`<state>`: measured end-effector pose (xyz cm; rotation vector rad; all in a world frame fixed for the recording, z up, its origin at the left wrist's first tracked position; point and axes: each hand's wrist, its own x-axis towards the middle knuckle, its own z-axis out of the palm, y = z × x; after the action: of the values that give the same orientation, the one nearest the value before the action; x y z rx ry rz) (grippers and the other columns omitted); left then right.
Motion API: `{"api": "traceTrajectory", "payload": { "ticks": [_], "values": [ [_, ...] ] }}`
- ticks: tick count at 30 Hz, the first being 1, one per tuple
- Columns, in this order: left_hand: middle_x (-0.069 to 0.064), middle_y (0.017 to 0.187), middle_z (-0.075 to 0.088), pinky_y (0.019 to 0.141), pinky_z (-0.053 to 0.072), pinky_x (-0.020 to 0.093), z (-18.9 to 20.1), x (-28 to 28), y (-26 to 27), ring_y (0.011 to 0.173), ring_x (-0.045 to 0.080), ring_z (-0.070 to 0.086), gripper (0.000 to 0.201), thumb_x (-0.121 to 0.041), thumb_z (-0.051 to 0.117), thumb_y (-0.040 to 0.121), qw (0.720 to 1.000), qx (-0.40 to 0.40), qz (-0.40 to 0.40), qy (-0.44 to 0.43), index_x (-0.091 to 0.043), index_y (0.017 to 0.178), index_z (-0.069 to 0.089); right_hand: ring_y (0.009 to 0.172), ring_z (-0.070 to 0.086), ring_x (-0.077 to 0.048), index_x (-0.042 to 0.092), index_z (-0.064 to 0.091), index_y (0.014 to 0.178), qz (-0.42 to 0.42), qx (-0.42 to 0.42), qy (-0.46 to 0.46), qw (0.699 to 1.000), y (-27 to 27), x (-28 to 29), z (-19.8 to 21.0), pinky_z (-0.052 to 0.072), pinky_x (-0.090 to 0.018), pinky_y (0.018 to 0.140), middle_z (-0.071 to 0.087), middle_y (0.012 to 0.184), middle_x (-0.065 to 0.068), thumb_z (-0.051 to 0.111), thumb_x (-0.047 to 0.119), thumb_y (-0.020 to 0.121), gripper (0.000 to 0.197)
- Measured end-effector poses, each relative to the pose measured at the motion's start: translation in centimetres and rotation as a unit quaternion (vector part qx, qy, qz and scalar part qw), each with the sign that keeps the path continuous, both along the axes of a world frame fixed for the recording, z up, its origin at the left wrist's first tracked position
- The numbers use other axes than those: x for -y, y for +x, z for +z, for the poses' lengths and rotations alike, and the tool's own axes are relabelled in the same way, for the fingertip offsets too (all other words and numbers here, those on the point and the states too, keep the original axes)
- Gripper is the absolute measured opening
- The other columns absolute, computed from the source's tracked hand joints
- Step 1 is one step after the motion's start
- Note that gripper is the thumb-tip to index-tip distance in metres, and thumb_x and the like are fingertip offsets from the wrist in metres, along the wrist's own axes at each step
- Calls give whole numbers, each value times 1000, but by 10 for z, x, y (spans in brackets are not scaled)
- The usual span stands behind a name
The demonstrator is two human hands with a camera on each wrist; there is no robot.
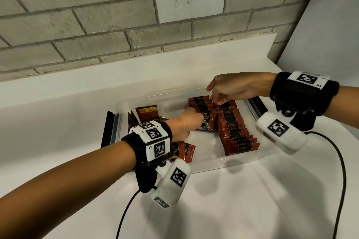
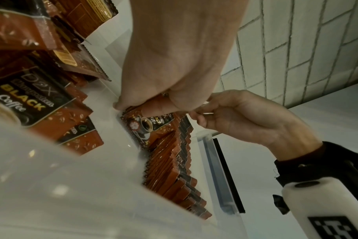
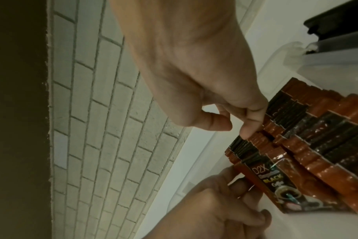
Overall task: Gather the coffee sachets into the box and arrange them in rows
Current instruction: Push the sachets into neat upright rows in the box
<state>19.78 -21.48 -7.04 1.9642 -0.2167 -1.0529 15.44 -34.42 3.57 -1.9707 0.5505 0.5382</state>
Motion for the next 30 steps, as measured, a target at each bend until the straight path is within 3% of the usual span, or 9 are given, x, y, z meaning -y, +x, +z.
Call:
{"api": "traceTrajectory", "payload": {
  "ticks": [2,6,13,16,20,22,24,26,30],
  "values": [
    [14,133,47,71,40,16,-2,2,2,102,17,47,53,0,32,95,1000,-8,1,8,2,146,15,95,44,-23,-10,40,132,-12,-1,20,1000,3,0,0,46,-23,74,41,134,-28,41,-16,87,46],
    [8,153,27,111,26,30,-4,2,3,137,22,28,66,-9,36,94,999,-10,26,26,-9,151,1,88,49,-20,-1,43,128,-53,-6,66,996,6,5,-2,47,-24,72,47,119,-19,40,-13,90,40],
    [12,134,47,91,36,28,0,-1,1,121,25,44,59,-5,40,90,1000,7,26,14,-5,145,20,78,48,-16,1,45,121,-58,-4,91,994,7,8,-4,47,-24,69,47,102,-12,42,-14,89,36],
    [14,125,55,85,41,30,11,-7,-4,114,27,51,39,-1,41,91,999,19,34,-3,-6,130,41,79,48,-16,3,48,118,-52,-3,91,994,6,9,-5,48,-24,70,47,100,-12,43,-13,89,34],
    [7,92,52,73,43,30,24,-16,-6,94,24,49,17,4,41,93,994,86,72,15,-11,100,44,76,46,-17,-6,43,128,-27,2,52,998,5,10,-3,46,-23,69,47,97,-15,43,-11,89,39],
    [9,83,52,74,50,35,27,-19,-1,89,27,53,22,7,40,91,990,108,82,31,-11,82,49,78,43,-21,-12,39,133,24,15,-19,999,4,10,-3,43,-21,69,51,99,-26,46,-6,90,44],
    [12,83,57,83,53,41,30,-22,3,84,27,58,18,3,46,92,988,121,85,33,-6,82,58,80,50,-17,0,50,125,102,43,-124,986,4,9,-4,43,-19,68,56,114,-22,53,7,92,34],
    [15,80,62,83,55,41,32,-22,6,75,25,59,12,-3,53,92,988,126,81,31,0,87,64,85,55,-14,17,56,112,204,69,-220,951,0,5,-2,44,-21,67,59,111,-6,59,18,91,22],
    [17,76,66,71,58,36,36,-23,10,63,24,62,14,-4,61,88,986,139,84,30,7,95,67,86,61,-17,20,63,109,406,13,-285,868,-5,-8,-1,42,-16,66,67,101,0,55,19,93,18]
  ]
}}
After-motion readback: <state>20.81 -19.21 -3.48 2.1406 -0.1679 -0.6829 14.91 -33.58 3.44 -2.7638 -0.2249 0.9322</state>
